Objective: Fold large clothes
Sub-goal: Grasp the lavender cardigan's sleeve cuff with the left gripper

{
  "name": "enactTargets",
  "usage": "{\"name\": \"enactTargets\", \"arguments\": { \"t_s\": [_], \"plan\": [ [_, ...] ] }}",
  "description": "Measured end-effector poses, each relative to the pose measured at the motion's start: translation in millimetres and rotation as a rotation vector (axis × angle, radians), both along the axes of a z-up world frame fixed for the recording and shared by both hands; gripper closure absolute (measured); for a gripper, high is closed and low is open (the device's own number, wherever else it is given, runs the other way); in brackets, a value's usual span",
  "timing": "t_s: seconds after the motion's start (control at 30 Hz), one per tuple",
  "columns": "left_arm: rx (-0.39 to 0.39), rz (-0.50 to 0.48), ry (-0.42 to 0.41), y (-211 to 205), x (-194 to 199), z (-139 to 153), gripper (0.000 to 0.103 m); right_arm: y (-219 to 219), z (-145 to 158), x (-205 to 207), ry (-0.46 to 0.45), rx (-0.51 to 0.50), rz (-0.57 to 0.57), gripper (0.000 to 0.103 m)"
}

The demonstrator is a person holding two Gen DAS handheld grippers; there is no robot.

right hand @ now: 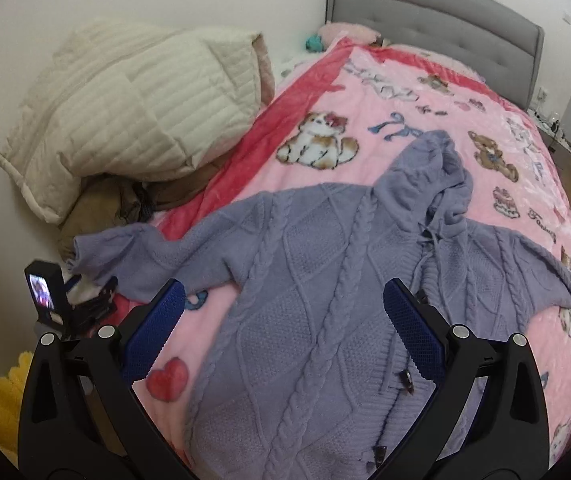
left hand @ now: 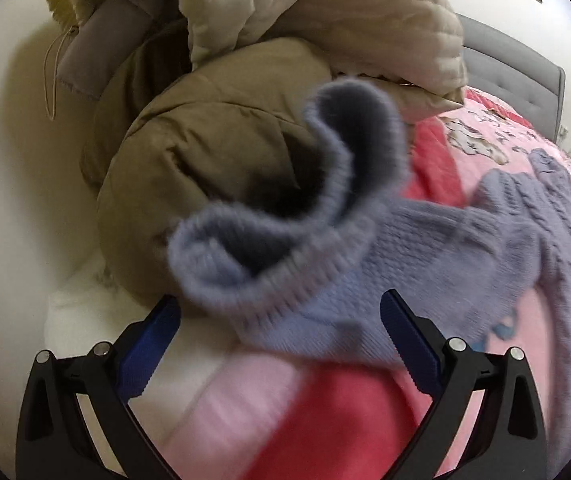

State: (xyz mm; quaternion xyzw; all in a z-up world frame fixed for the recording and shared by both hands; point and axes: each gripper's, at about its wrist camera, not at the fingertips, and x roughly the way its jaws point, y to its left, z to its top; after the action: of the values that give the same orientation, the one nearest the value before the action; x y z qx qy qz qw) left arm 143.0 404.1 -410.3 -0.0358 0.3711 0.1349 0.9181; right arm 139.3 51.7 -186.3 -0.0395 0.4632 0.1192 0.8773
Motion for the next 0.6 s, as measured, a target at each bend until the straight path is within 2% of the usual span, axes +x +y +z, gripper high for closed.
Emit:
{"name": "enactTargets", "arguments": {
  "t_s": [0.07, 0.13, 0.2, 0.23, 0.33, 0.4, 0.43, 0.5, 0.6],
  "plan": [
    [-0.009, 0.019, 0.0, 5, 11, -6, 0.007, 5, -3, 3, 0.008, -0.016, 0.008, 0.008],
    [-0.037, 0.038, -0.009, 6, 17, -10, 0.014, 7, -4, 4, 0.011, -0.025, 0.015, 0.008],
    [-0.058, 0.06, -0.015, 6, 20, -11, 0.029, 8, -4, 5, 0.013, -0.033, 0.012, 0.008],
    [-0.083, 0.075, -0.013, 5, 22, -12, 0.031, 8, -4, 5, 0.014, -0.023, 0.018, 0.008],
    [-0.117, 0.11, -0.023, 2, 23, -10, 0.046, 6, -3, 6, 0.012, -0.023, 0.02, 0.008],
    [-0.129, 0.13, -0.019, -5, 25, -8, 0.063, 6, -2, 7, 0.017, -0.02, 0.012, 0.008],
    [-0.13, 0.144, -0.01, -9, 26, -7, 0.068, 5, -1, 6, 0.021, -0.013, 0.009, 0.008],
    [-0.144, 0.162, -0.005, -15, 27, -6, 0.087, 2, -1, 5, 0.022, 0.001, 0.0, 0.008],
    [-0.167, 0.202, -0.009, -26, 23, 0, 0.091, -3, 2, 3, 0.024, 0.012, -0.009, 0.008]
  ]
}}
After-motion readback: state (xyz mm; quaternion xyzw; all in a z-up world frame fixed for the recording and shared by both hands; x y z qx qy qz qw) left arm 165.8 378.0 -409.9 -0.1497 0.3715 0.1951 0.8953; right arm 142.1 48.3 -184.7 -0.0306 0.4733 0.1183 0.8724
